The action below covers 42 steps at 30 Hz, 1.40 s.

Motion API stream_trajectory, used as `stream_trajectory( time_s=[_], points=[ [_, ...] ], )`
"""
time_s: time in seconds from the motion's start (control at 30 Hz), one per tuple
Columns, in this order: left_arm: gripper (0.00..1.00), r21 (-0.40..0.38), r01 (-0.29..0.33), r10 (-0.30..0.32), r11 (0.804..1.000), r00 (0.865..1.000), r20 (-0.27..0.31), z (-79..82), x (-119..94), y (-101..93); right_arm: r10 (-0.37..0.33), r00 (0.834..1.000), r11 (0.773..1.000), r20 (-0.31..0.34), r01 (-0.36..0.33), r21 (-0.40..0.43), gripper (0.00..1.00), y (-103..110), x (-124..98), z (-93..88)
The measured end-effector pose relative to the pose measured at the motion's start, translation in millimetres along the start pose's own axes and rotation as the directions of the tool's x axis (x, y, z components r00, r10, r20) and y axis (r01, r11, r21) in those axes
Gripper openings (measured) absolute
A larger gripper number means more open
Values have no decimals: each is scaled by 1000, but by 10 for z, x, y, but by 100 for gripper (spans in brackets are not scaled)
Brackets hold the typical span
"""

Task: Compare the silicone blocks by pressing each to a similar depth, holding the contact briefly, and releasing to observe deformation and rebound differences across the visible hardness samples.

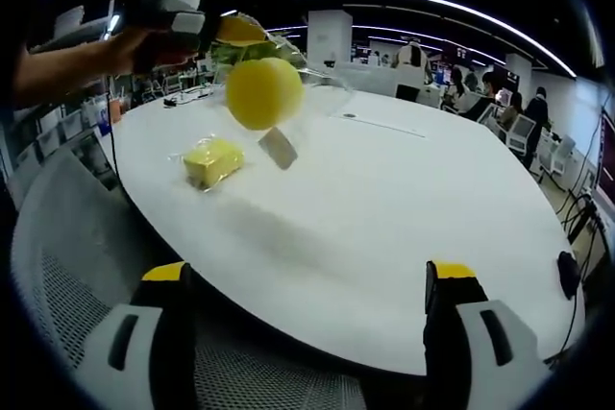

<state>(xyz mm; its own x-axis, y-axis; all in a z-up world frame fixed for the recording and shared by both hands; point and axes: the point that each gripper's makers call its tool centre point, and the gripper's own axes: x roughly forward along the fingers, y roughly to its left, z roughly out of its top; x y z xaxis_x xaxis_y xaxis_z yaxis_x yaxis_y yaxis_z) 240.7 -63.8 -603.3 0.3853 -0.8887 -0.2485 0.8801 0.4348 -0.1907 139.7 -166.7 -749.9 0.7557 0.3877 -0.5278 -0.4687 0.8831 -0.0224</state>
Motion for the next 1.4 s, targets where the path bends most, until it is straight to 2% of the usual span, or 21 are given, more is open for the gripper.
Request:
stream_trajectory(
  time_s=[0.13,0.43,0.53,0.6,0.63,0.7,0.77,0.87,0.9,0.93,1.07,1.1,1.13,1.17,1.2,1.3,1.37,1.4],
  points=[
    [0,-19,-18,18,1000,1000,15,44,-92,-16,10,1000,1000,-3,-10,4,95,14,1,-2],
    [0,-30,-23,25,999,997,70,281,-281,-88,42,999,999,-12,-41,10,96,65,2,-8],
    [0,-43,-25,28,999,996,81,297,-332,-86,57,998,998,-15,-57,12,96,93,-6,-2],
    [0,-44,-19,22,999,996,87,295,-368,-111,64,997,996,-40,-67,-55,96,108,-15,-10],
    [0,-48,-13,17,999,996,86,289,-387,-124,67,997,996,-45,-70,-60,96,119,-13,1],
    [0,-44,-10,14,999,996,85,287,-426,-144,91,996,994,-24,-92,-55,96,134,-18,116],
    [0,-40,-7,10,999,996,84,295,-455,-168,115,993,993,30,-114,-27,95,124,-12,328],
    [0,-16,5,-4,1000,997,79,326,-503,-234,169,977,984,133,-174,26,93,135,1,698],
    [0,-17,9,-7,1000,997,81,337,-515,-248,188,971,980,146,-195,33,92,151,5,758],
    [0,-12,7,-6,1000,996,87,358,-534,-267,227,958,970,177,-238,41,91,198,12,859],
    [0,-14,13,-11,1000,994,105,421,-589,-323,258,939,960,227,-276,48,88,250,53,1041],
    [0,-14,13,-12,1000,994,109,436,-601,-336,279,926,950,254,-304,67,86,298,59,1112],
    [0,-14,12,-10,1000,994,112,450,-612,-349,286,922,947,262,-314,70,83,313,58,1135],
    [0,-19,10,-8,1000,993,115,471,-627,-364,306,908,937,287,-341,79,79,355,54,1203],
    [0,-20,11,-9,1000,993,116,482,-636,-380,311,904,931,293,-352,100,74,369,56,1231],
    [0,-12,22,-20,1000,992,124,526,-662,-452,361,857,892,367,-432,131,74,495,30,1430],
    [0,-6,30,-29,1000,991,128,556,-672,-498,380,835,875,398,-463,137,74,540,11,1528],
    [0,-5,36,-35,999,991,130,567,-676,-517,381,826,874,415,-468,129,71,547,-5,1589]
  ],
)
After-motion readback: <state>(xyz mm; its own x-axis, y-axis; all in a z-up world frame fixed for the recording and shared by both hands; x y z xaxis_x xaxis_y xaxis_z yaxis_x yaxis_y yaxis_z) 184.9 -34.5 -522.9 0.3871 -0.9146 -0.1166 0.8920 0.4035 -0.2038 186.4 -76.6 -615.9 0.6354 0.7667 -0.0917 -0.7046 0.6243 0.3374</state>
